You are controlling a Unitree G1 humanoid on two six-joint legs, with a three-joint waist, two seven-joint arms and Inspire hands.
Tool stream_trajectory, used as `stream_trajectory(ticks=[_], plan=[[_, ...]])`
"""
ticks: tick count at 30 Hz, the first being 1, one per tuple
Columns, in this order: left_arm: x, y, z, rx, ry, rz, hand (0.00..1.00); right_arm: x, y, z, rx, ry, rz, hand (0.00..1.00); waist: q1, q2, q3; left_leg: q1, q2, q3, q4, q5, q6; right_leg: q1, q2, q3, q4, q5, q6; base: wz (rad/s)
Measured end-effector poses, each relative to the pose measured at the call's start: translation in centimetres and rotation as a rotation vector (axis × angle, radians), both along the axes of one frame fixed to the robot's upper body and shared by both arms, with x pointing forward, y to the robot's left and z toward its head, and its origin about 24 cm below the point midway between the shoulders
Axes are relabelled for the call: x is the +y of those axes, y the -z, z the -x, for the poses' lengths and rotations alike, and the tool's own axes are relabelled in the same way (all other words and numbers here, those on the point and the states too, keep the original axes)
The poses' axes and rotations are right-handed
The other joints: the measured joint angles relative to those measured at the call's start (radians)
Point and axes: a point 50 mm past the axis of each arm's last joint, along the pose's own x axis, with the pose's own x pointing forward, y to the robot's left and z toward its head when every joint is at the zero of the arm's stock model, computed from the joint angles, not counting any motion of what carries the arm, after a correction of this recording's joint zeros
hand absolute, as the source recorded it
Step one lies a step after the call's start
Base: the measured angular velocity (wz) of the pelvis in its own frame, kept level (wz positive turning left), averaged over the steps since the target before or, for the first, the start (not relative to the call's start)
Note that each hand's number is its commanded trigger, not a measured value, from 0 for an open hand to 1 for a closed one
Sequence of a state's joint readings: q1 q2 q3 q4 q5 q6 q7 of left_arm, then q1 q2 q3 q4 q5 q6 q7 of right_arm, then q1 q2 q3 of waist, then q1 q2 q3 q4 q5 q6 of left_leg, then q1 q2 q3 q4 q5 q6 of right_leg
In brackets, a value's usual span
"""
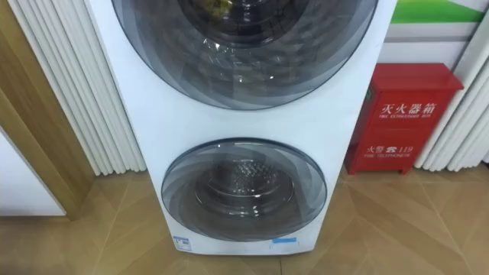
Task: Pick clothes from washing machine
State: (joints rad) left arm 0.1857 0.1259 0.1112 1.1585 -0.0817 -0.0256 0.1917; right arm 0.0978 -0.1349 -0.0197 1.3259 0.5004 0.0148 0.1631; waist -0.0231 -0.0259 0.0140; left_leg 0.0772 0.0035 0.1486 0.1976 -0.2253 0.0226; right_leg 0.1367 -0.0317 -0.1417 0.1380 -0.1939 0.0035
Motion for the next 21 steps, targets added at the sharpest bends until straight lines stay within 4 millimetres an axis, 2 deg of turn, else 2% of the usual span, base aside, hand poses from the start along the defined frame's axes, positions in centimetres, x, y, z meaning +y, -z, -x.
stream_trajectory(ticks=[6,11,16,21], plan=[[0.0,0.0,0.2,0.004,0.002,-0.001,0.00,0.0,0.0,0.0,0.000,-0.003,0.001,0.00,0.004,0.004,-0.0004,0.002,0.001,0.001,0.000,-0.001,-0.001,0.005,0.000,0.001,0.011,0.000,0.000,0.00],[0.0,0.0,0.5,0.010,0.004,0.014,0.00,0.0,0.0,0.3,0.011,0.003,-0.002,0.00,0.002,0.012,-0.0068,0.003,0.001,0.004,0.001,-0.001,0.000,0.005,0.000,0.002,0.014,0.000,0.000,-0.01],[-0.3,0.2,1.1,0.028,0.011,0.065,0.00,0.0,0.0,0.5,0.021,0.015,-0.009,0.00,0.001,0.016,-0.0081,0.005,0.002,0.003,0.002,-0.001,0.000,0.008,0.000,0.002,0.014,0.000,0.000,0.00],[-0.5,0.2,1.0,0.027,0.018,0.101,0.00,-0.3,-0.1,-0.4,0.006,0.025,-0.008,0.00,0.003,0.011,-0.0092,0.006,0.002,0.001,0.005,-0.001,0.001,0.005,-0.001,0.002,0.016,0.000,0.000,0.00]])
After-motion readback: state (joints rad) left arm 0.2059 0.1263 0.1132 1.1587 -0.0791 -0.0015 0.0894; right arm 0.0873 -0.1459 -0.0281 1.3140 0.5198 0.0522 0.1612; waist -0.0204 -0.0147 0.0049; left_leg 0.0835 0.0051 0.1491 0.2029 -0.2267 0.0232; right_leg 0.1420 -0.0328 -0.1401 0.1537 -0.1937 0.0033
